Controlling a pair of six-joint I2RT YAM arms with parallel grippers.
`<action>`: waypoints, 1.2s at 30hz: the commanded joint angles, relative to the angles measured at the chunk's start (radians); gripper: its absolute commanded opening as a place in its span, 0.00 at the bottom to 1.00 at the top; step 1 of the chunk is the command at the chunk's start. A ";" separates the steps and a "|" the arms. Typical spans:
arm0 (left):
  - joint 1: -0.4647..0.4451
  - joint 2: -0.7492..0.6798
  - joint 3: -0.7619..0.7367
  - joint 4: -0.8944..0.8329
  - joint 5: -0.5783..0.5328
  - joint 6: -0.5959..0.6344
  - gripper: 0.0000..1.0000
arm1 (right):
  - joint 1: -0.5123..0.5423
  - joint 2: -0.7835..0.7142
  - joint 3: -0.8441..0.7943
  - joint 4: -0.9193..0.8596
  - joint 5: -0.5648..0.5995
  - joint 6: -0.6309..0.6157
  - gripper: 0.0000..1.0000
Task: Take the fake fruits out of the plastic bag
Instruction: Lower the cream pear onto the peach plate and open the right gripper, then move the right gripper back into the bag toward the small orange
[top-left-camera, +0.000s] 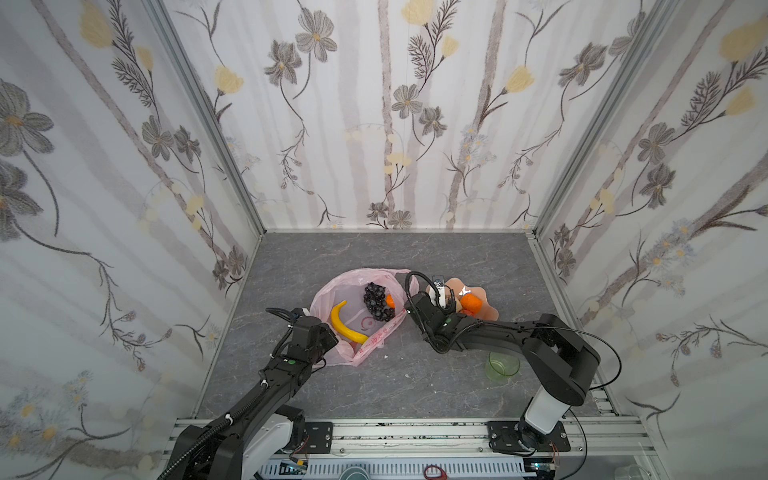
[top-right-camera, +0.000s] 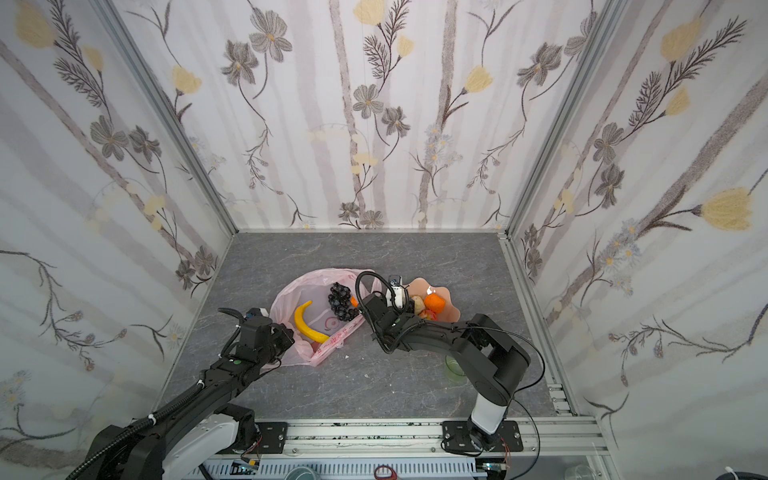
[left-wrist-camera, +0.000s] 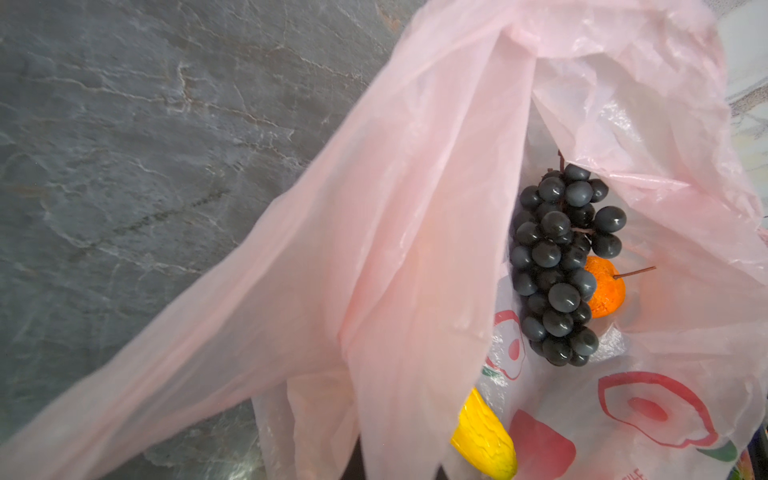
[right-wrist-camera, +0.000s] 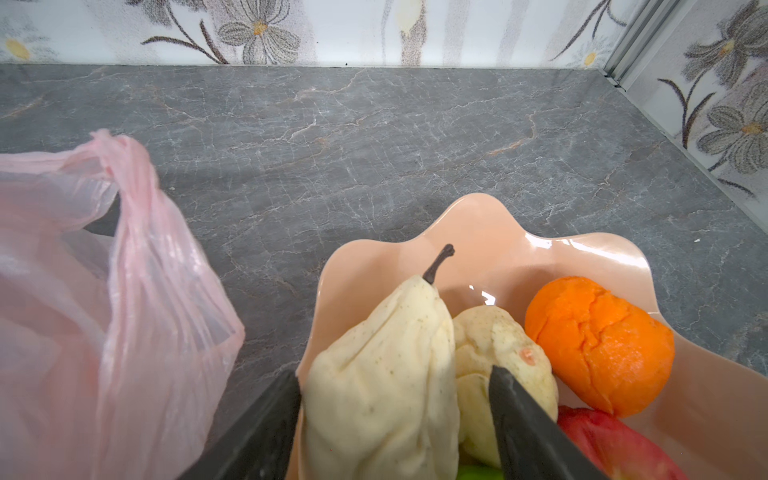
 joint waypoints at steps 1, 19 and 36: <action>0.001 -0.003 0.001 0.025 -0.003 0.006 0.09 | 0.004 -0.022 -0.007 0.004 0.030 0.033 0.72; -0.023 -0.006 0.043 0.019 -0.005 0.046 0.07 | 0.043 -0.275 0.005 -0.066 -0.178 -0.021 0.72; -0.118 -0.030 0.039 0.017 -0.101 0.059 0.05 | 0.140 0.012 0.393 -0.159 -0.633 -0.039 0.64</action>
